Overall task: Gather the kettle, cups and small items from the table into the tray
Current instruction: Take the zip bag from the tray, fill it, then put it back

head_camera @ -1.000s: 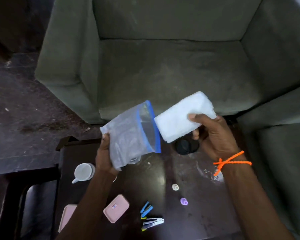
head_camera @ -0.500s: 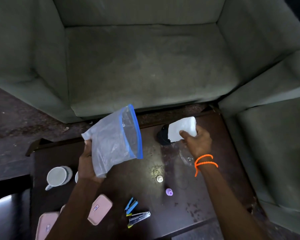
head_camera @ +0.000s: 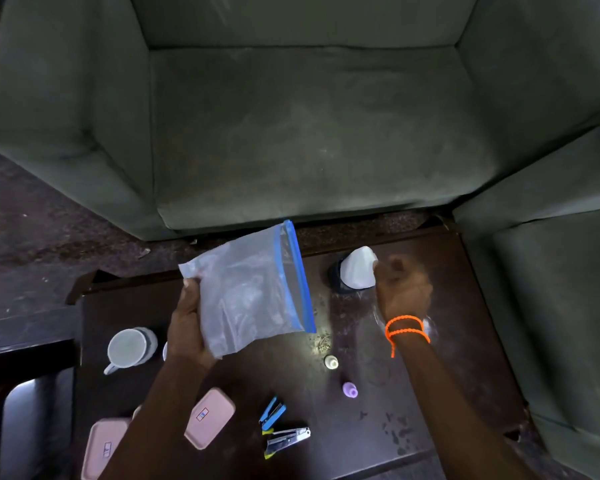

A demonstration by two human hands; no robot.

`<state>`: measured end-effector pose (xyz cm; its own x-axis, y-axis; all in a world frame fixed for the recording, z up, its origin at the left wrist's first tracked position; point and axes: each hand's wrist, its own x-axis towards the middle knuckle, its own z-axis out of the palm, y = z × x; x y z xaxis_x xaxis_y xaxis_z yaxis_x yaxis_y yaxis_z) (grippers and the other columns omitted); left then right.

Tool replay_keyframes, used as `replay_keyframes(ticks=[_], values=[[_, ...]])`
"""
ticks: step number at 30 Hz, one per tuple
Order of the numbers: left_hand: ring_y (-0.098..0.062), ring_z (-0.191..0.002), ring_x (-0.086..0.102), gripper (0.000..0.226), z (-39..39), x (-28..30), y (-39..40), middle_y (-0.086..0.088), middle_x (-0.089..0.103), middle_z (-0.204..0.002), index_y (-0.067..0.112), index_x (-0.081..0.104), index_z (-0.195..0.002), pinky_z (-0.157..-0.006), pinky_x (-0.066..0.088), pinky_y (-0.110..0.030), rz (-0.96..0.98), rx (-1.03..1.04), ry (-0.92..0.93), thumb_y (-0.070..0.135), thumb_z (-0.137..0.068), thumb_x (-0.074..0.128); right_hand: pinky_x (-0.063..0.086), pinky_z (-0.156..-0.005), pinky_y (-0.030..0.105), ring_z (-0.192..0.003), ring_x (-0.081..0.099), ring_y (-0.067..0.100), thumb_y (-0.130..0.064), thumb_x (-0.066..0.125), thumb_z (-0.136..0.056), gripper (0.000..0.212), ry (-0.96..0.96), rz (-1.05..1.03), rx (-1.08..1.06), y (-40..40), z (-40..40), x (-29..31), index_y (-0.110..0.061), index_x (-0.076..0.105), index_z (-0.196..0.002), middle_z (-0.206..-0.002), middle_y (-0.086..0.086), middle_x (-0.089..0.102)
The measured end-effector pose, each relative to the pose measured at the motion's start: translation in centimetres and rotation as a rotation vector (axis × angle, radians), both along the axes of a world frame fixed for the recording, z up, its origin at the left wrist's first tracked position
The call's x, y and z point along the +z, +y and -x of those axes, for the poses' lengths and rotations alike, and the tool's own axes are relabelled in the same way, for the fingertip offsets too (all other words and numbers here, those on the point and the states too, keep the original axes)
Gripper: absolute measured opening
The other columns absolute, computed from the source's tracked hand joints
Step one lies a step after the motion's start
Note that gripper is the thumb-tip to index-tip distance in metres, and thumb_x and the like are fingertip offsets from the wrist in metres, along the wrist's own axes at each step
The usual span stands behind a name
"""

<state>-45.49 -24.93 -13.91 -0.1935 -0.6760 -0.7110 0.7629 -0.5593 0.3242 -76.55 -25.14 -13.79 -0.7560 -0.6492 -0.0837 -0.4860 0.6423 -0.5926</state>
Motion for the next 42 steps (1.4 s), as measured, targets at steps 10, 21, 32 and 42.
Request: replay_keyframes(ticks=[10, 21, 32, 42], values=[[-0.038, -0.132, 0.058, 0.028, -1.1, 2.6, -1.1, -0.023, 0.058, -0.143, 0.016, 0.064, -0.124, -0.107, 0.051, -0.056, 0.108, 0.12, -0.413, 0.032, -0.102, 0.058, 0.056, -0.096, 0.053, -0.114, 0.07, 0.022, -0.067, 0.067, -0.081, 0.064, -1.572, -0.097, 0.278, 0.7, -10.6, 3.7, -0.023, 0.066, -0.129, -0.128, 0.005, 0.071], [-0.022, -0.082, 0.065, 0.006, -13.6, 2.3, 3.6, 0.0, 0.076, -0.086, 0.023, 0.077, -0.092, -0.064, 0.056, -0.028, 0.215, 0.001, -0.776, 0.028, -0.09, 0.074, 0.042, -0.042, 0.015, -0.055, 0.057, 0.007, 0.009, 0.069, -0.086, 0.028, -1.013, -0.04, 0.768, -2.8, -15.0, 6.7, 0.001, 0.068, -0.113, -0.076, 0.002, 0.071], [-0.012, -0.076, 0.072, 0.017, -21.1, 7.3, 7.7, -0.011, 0.081, -0.088, 0.012, 0.083, -0.092, -0.068, 0.057, -0.024, 0.38, -0.093, -0.92, 0.021, -0.077, 0.081, 0.037, -0.059, 0.032, -0.075, 0.047, 0.029, -0.007, 0.072, -0.09, 0.018, -1.037, -0.187, 1.023, -4.8, -24.1, 9.9, -0.003, 0.074, -0.107, -0.088, 0.02, 0.07], [-0.025, -0.074, 0.069, 0.039, -30.1, 8.1, 15.3, -0.017, 0.075, -0.089, 0.007, 0.074, -0.091, -0.067, 0.057, -0.034, 0.244, -0.049, -0.792, 0.041, -0.077, 0.089, 0.042, -0.058, 0.021, -0.061, 0.055, 0.016, -0.003, 0.07, -0.09, 0.013, -1.16, -0.238, 1.154, -2.6, -37.3, 9.4, -0.007, 0.075, -0.1, -0.073, 0.007, 0.072]])
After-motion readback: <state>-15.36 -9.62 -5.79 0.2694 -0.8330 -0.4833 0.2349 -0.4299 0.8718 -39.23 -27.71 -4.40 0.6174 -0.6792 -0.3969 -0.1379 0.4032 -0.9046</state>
